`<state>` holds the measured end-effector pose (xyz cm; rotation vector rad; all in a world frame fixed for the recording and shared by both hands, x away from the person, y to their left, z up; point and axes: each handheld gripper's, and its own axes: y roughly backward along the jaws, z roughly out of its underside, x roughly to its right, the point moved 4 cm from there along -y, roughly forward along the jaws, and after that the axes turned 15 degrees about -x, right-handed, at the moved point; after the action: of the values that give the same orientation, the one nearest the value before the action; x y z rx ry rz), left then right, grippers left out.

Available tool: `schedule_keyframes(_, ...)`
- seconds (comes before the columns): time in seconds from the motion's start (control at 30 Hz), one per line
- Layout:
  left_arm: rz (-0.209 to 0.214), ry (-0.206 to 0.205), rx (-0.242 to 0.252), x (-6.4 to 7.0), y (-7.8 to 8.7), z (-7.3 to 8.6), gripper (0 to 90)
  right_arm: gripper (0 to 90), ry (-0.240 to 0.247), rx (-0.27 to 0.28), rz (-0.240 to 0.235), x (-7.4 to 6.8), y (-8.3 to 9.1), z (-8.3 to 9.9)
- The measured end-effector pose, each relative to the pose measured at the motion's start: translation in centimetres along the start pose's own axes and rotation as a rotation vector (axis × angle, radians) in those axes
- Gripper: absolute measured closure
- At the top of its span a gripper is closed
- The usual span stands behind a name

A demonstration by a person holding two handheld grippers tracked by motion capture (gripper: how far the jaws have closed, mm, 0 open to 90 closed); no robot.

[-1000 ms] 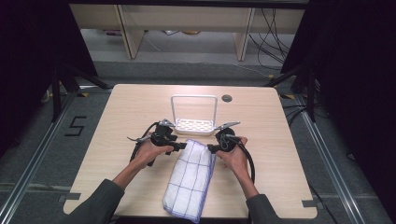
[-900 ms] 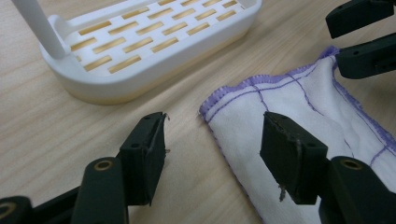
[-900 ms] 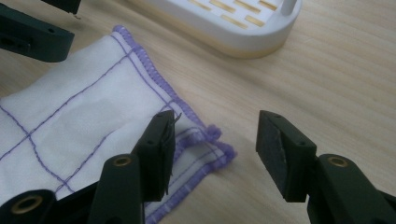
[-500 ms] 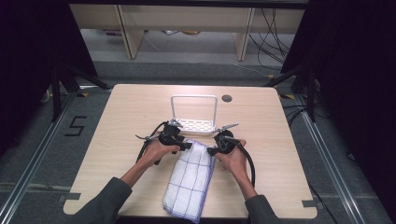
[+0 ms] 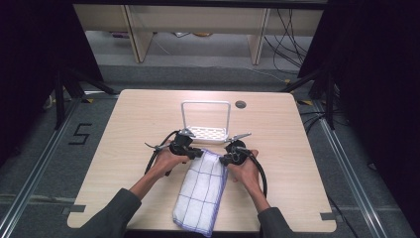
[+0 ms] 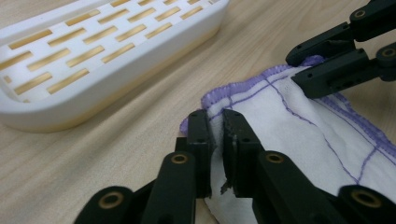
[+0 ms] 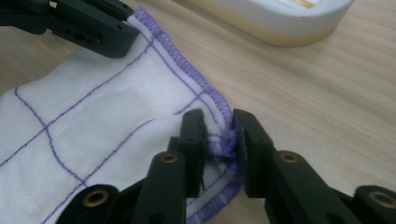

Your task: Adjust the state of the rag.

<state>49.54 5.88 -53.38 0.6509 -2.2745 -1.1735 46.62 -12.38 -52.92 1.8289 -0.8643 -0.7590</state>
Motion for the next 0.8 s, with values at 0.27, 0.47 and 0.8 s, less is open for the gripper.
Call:
schedule_keyframes(0.27, 0.009, 0.002, 0.033, -0.2, 1.4, 0.5, 84.9, 81.8, 0.028, 0.017, -0.018, -0.3, 0.2, -0.4)
schedule_keyframes(0.47, 0.004, -0.001, 0.060, -0.2, 3.2, 0.9, 85.2, 82.2, 0.085, 0.067, -0.022, -1.0, 1.3, -1.5)
schedule_keyframes(0.8, -0.009, -0.010, 0.111, 0.1, 6.2, 1.4, 85.2, 82.4, 0.123, 0.127, -0.026, -2.4, 2.3, -3.0)
